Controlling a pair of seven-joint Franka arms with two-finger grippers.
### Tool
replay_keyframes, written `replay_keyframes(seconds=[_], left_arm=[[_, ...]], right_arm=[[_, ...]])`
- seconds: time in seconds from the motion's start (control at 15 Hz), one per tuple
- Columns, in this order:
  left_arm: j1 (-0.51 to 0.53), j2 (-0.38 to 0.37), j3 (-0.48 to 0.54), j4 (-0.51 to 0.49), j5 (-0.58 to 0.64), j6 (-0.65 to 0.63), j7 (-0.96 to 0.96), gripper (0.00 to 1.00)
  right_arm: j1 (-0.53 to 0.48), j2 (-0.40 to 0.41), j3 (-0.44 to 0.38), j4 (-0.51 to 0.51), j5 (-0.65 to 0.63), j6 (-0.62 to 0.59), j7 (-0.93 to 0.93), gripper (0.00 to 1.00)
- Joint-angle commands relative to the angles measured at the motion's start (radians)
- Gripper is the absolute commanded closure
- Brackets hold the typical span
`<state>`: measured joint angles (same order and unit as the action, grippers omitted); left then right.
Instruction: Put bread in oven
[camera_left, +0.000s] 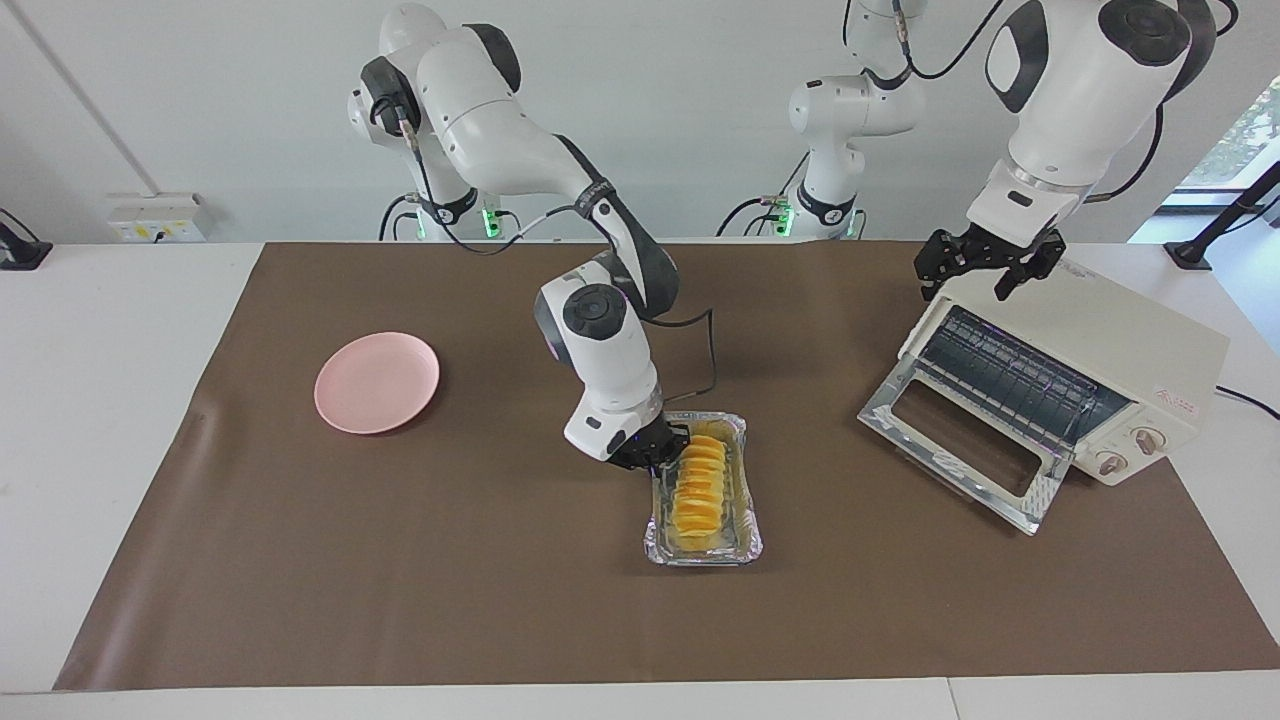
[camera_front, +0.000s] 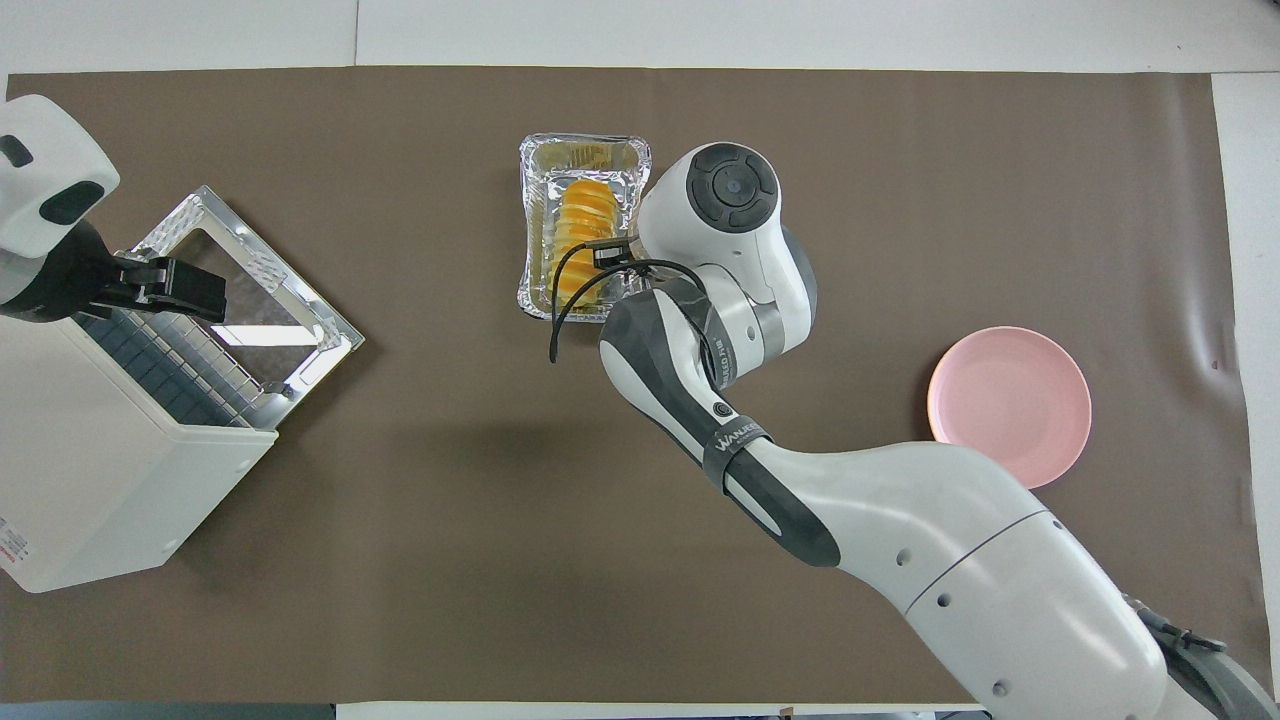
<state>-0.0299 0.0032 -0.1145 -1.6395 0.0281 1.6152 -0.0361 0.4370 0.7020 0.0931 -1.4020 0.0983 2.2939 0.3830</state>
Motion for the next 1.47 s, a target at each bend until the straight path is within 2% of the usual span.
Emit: replay_keyframes(seconds=[0.0,0.13,0.2,0.27,0.33,0.4,0.47,0.8,1.0,1.2,1.4], left_arm=[[0.008,-0.019,-0.001,-0.020,-0.013,0.011,0.001,0.00],[0.008,-0.019,-0.001,-0.020,-0.014,0.011,0.001,0.00],[0.008,-0.020,-0.001,-0.020,-0.014,0.011,0.001,0.00],[0.008,-0.019,-0.001,-0.020,-0.014,0.011,0.001,0.00],[0.008,-0.019,-0.001,-0.020,-0.014,0.011,0.001,0.00],[0.008,-0.019,-0.001,-0.020,-0.014,0.011,0.001,0.00],[0.008,-0.020,-0.001,-0.020,-0.014,0.011,0.001,0.00],[0.008,-0.020,-0.001,-0.020,-0.014,0.011,0.001,0.00],[0.008,-0.020,-0.001,-0.020,-0.014,0.011,0.001,0.00],[0.010,-0.023,-0.001,-0.023,-0.014,-0.021,-0.001,0.00],[0.008,-0.023,-0.001,-0.020,-0.014,-0.031,-0.001,0.00]], right_arm=[[0.005,-0.016,-0.004,-0.075,-0.003,0.073,0.016,1.00],[0.005,-0.016,-0.004,-0.075,-0.003,0.073,0.022,1.00],[0.005,-0.016,-0.004,-0.068,-0.003,0.059,0.028,0.89],[0.005,-0.019,-0.006,-0.060,0.001,0.039,0.031,0.65],[0.005,-0.021,-0.009,-0.045,0.001,-0.005,0.042,0.57],[0.003,-0.028,-0.015,-0.023,-0.002,-0.051,0.048,0.23],[0.002,-0.044,-0.022,-0.009,-0.003,-0.082,0.048,0.00],[-0.075,-0.177,-0.030,-0.017,-0.017,-0.207,0.031,0.00],[-0.154,-0.287,-0.029,-0.025,-0.017,-0.356,-0.091,0.00],[-0.250,-0.396,-0.030,-0.069,-0.017,-0.451,-0.212,0.00],[-0.351,-0.466,-0.032,-0.075,-0.017,-0.577,-0.338,0.00]])
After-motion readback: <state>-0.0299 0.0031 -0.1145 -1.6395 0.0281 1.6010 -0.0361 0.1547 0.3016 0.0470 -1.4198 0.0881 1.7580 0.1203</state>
